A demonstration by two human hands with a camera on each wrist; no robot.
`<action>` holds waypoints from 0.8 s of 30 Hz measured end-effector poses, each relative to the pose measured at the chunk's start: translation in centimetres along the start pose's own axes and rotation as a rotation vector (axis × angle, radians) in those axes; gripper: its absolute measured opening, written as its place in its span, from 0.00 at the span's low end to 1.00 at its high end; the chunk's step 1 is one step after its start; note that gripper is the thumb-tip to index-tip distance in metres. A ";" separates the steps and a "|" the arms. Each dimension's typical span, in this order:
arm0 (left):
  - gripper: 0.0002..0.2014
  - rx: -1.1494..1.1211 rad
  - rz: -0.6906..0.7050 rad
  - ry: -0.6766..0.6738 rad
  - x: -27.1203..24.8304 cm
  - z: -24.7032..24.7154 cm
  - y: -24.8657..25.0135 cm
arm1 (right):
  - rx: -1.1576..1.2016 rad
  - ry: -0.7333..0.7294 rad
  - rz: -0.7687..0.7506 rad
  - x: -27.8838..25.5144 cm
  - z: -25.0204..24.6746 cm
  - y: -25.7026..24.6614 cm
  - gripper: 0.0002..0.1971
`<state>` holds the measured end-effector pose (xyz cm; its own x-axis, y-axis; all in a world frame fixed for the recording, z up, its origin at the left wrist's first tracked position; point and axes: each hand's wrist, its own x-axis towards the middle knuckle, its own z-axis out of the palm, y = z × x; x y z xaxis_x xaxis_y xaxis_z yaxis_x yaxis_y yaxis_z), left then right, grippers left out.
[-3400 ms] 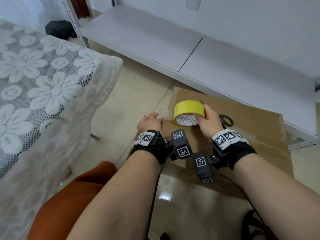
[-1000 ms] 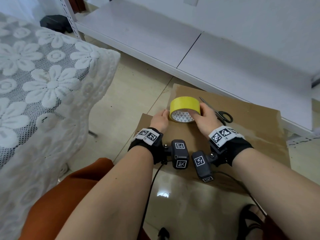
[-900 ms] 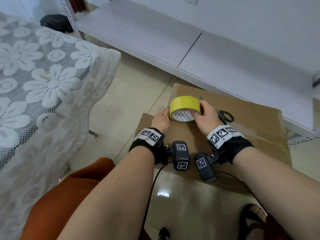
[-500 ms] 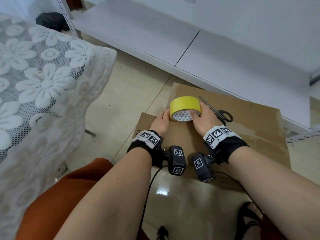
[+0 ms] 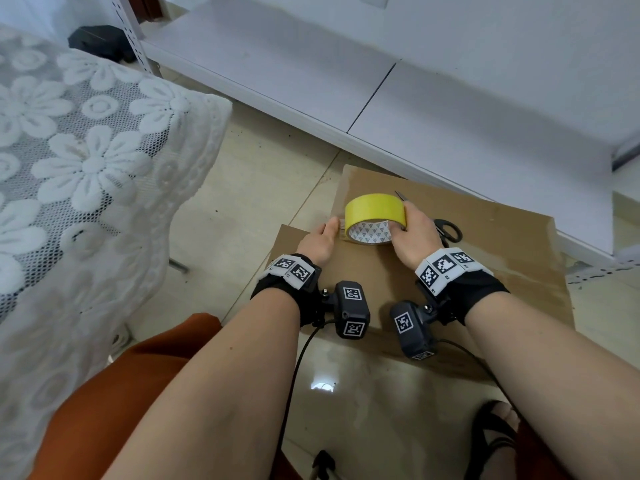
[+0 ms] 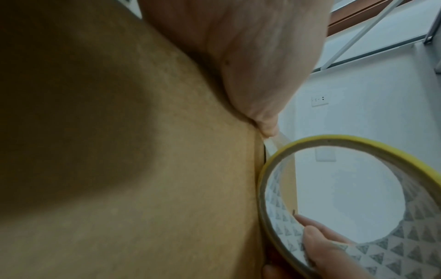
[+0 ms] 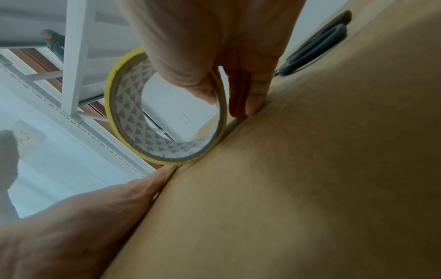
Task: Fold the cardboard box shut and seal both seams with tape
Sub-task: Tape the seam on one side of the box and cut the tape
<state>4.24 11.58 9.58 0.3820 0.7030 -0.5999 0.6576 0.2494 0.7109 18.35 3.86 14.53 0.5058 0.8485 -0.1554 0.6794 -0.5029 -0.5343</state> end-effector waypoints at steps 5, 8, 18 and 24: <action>0.30 -0.042 0.004 0.011 0.2 0.1 -0.3 | 0.041 0.010 0.027 0.0 -0.4 0.2 0.10; 0.31 -0.071 0.007 0.016 0.2 0.3 -0.3 | 0.029 0.009 0.026 -0.1 -0.6 0.2 0.11; 0.34 -0.094 -0.023 0.010 0.0 0.4 -0.1 | 0.004 0.085 0.022 -0.7 -1.1 0.4 0.11; 0.34 -0.070 -0.050 0.008 0.0 0.2 0.1 | -0.098 0.090 0.057 -0.8 -1.2 0.6 0.13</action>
<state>4.45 11.45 9.51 0.3447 0.6936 -0.6325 0.6284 0.3300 0.7044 18.99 2.63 15.38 0.5880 0.8019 -0.1056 0.6943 -0.5674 -0.4428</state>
